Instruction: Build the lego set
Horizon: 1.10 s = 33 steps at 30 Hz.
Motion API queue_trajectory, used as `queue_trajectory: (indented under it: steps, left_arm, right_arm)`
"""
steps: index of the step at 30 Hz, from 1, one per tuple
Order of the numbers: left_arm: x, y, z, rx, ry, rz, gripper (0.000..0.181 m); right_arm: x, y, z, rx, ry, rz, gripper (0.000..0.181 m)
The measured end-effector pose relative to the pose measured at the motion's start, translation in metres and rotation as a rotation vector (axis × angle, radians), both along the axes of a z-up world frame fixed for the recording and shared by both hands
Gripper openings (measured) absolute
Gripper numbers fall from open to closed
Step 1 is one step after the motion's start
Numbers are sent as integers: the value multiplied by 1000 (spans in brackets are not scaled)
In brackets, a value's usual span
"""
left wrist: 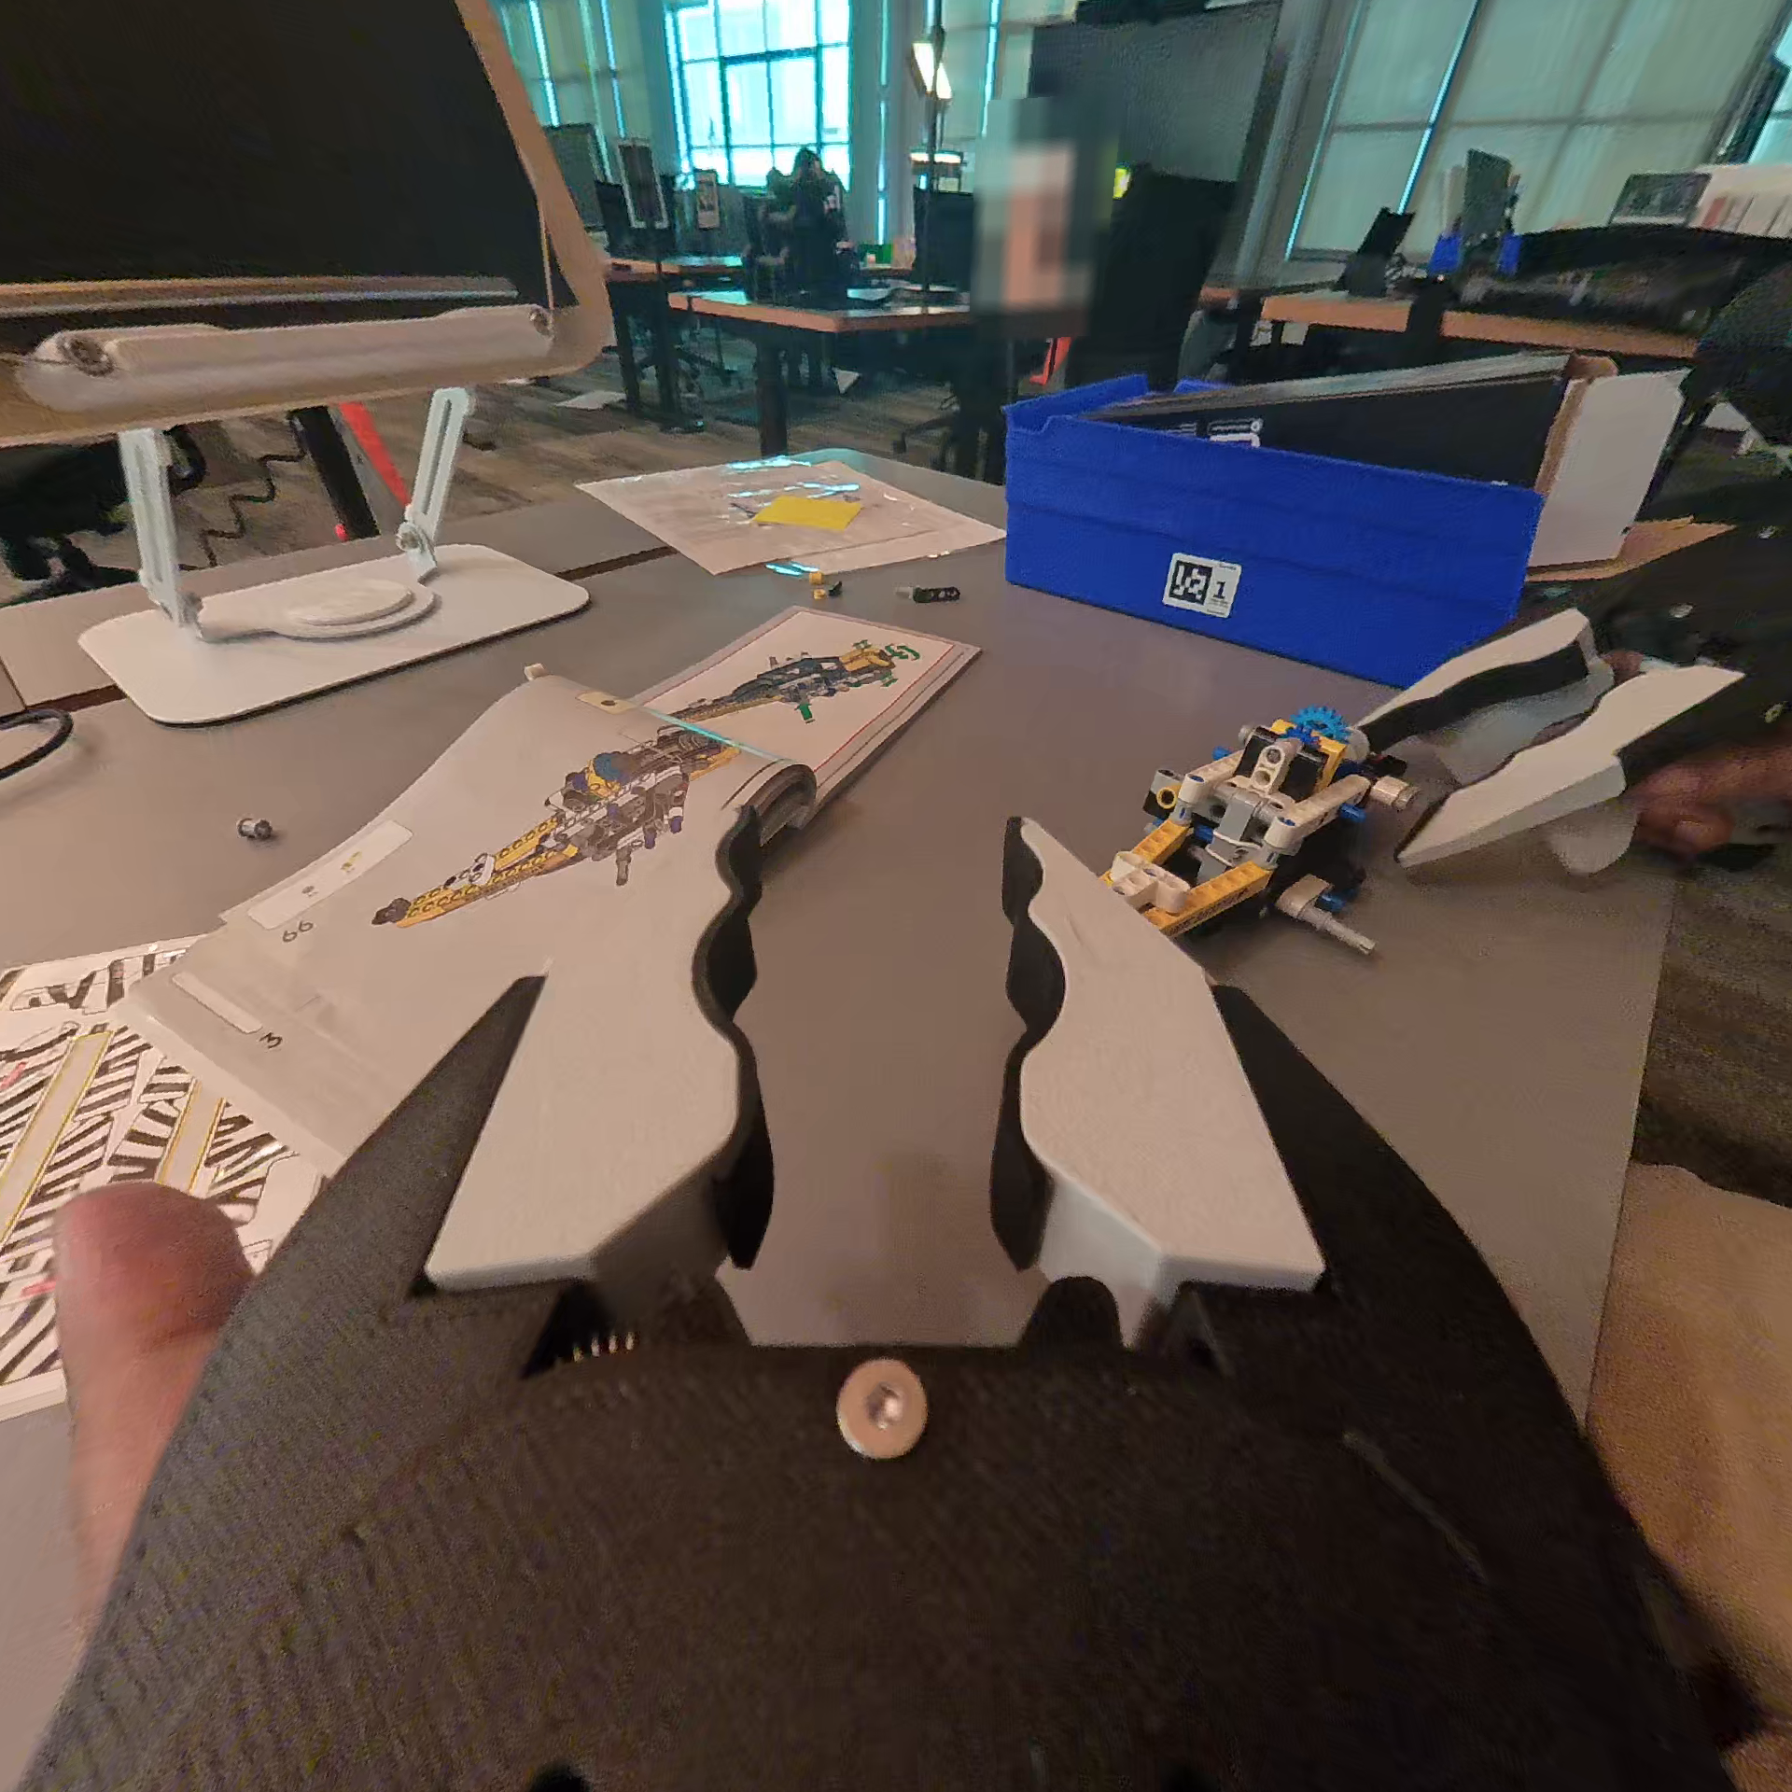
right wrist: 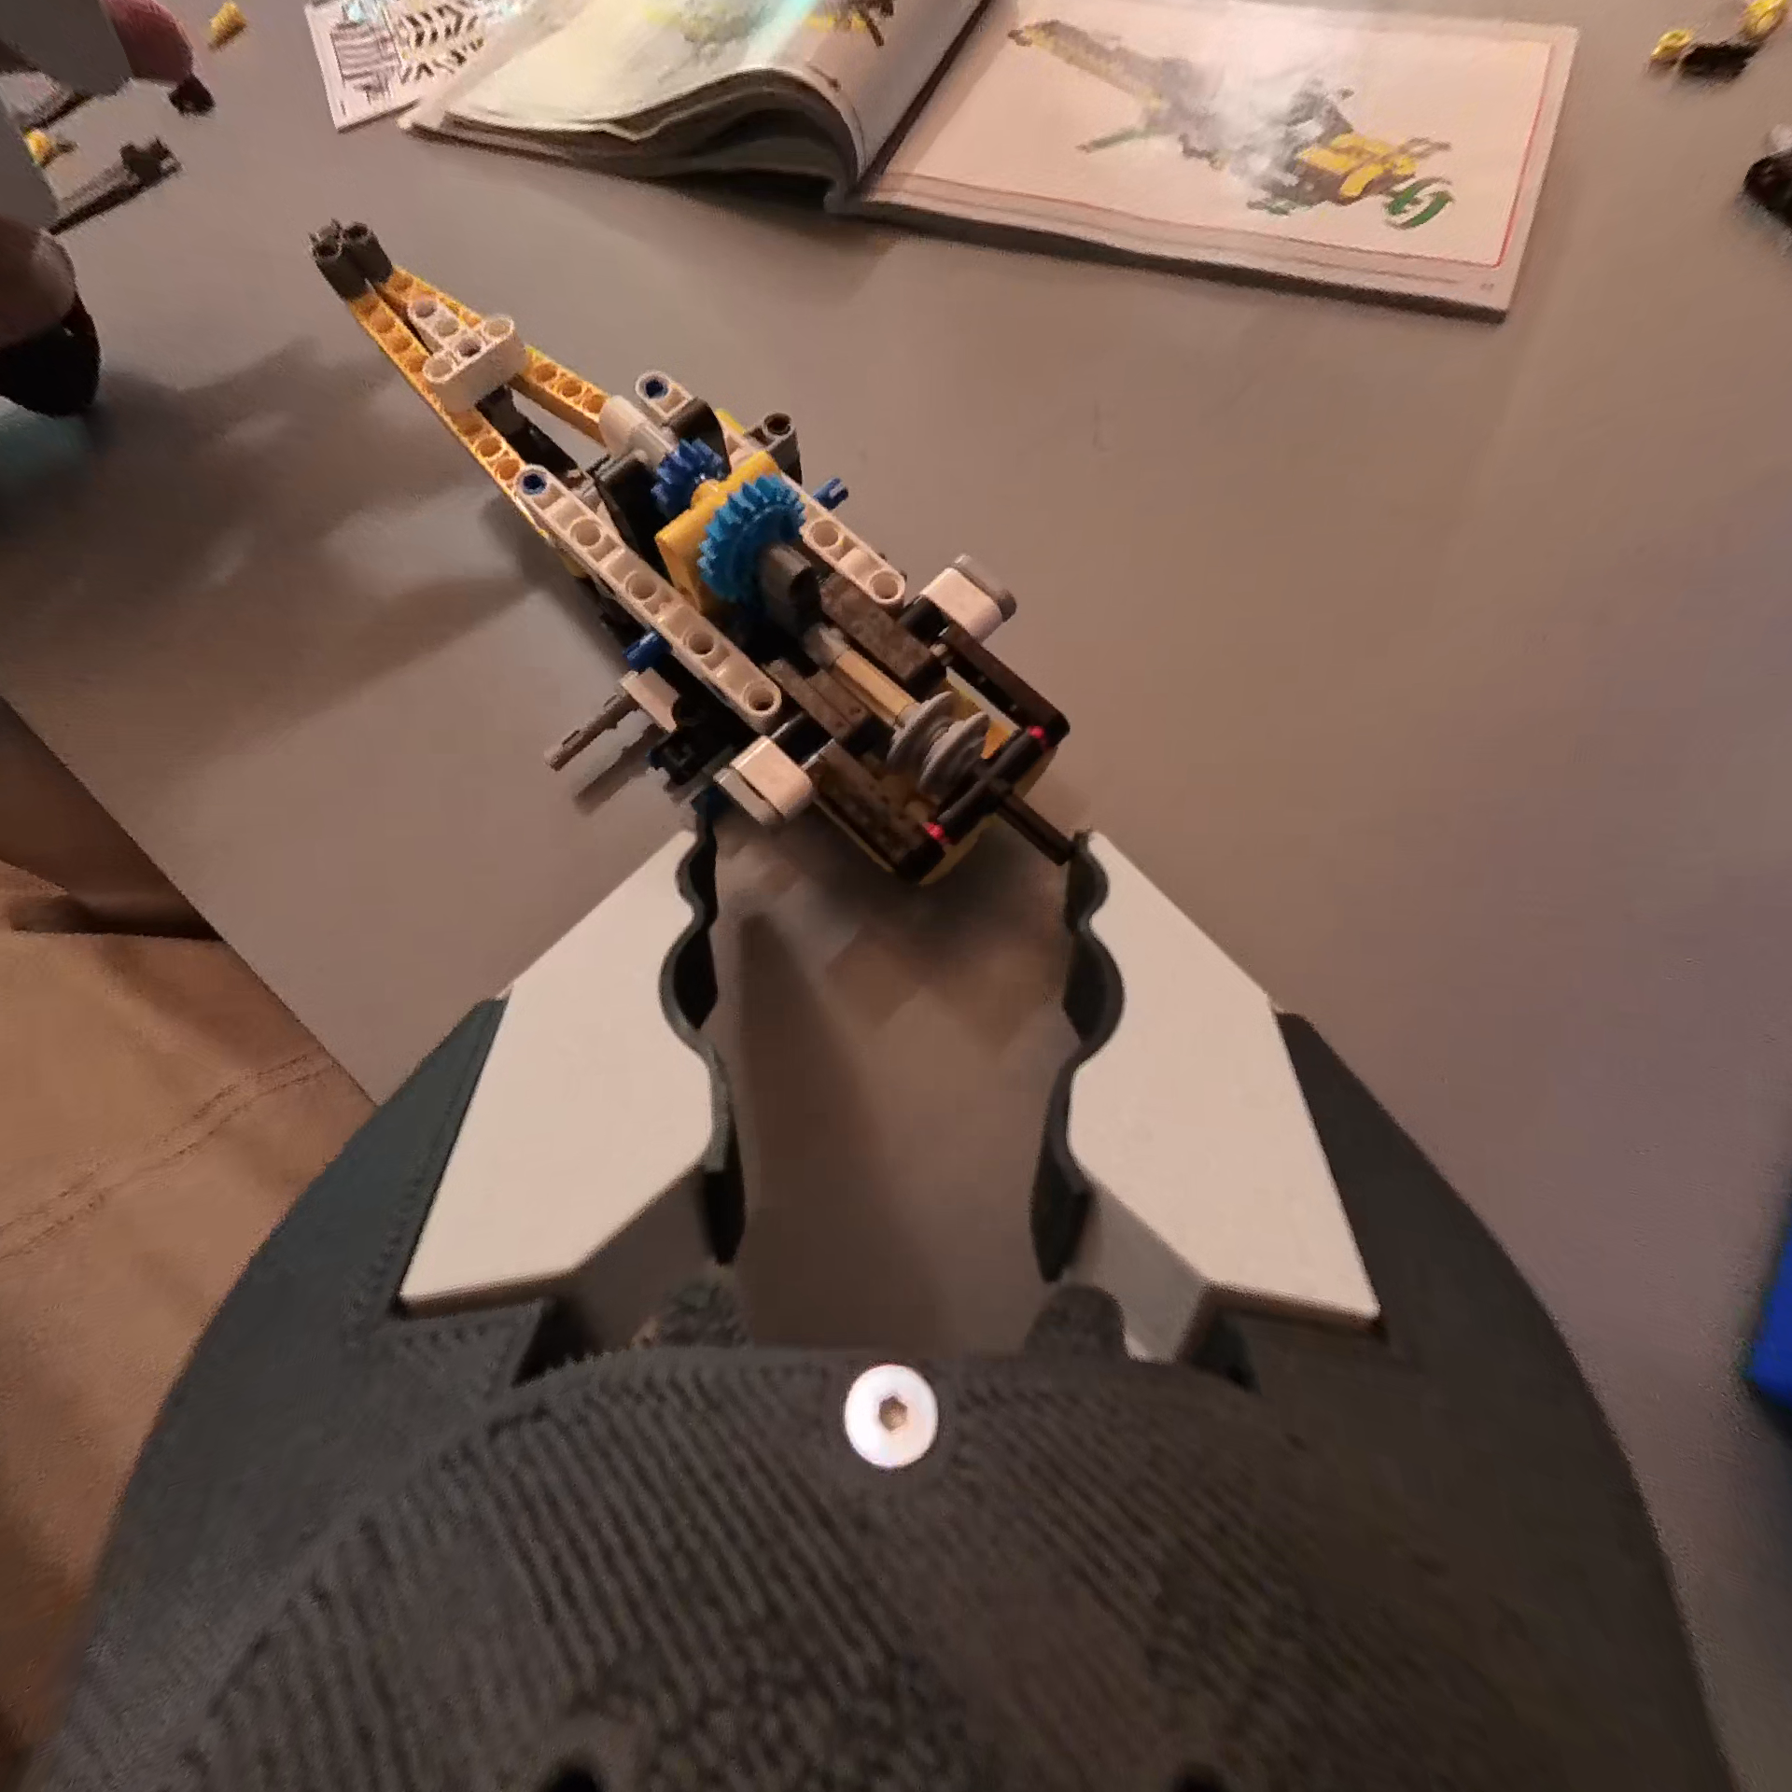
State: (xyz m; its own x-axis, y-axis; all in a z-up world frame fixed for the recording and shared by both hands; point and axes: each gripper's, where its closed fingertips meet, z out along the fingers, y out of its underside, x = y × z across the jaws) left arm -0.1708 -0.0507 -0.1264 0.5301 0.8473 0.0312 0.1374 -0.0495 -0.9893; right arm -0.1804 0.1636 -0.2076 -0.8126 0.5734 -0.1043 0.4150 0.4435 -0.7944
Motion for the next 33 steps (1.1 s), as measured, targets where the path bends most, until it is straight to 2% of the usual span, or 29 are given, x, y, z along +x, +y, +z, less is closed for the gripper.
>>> queue_trajectory:
  steps: [4, 7, 11, 13, 16, 20, 27, 33]
  left_arm:
    - [1, 2, 1, 5, 4, -6, 42]
    - [1, 1, 1, 13, 5, -1, 42]
    - [0, -2, 2, 36, -1, 4, 43]
    - [0, -3, 3, 45, -1, 8, 43]
    - [0, -2, 3, 49, -1, 2, 43]
    - [0, -1, 4, 54, 0, -2, 43]
    - [2, 2, 3, 40, 2, -9, 43]
    - [3, 5, 2, 7, 11, -12, 43]
  right_arm:
    - [11, -15, 4, -45, -19, 39, 67]
    - [29, -39, 16, -176, -87, 117, 58]
    - [51, -52, 26, -250, -110, 252, 58]
    - [61, -56, 47, -373, -109, 322, 56]
    - [59, -53, 76, -522, -55, 319, 61]
    - [34, -40, 66, -392, 109, 194, 68]
    - [42, -56, 27, -64, 202, 259, 62]
    - [38, -57, 15, 18, 199, 241, 57]
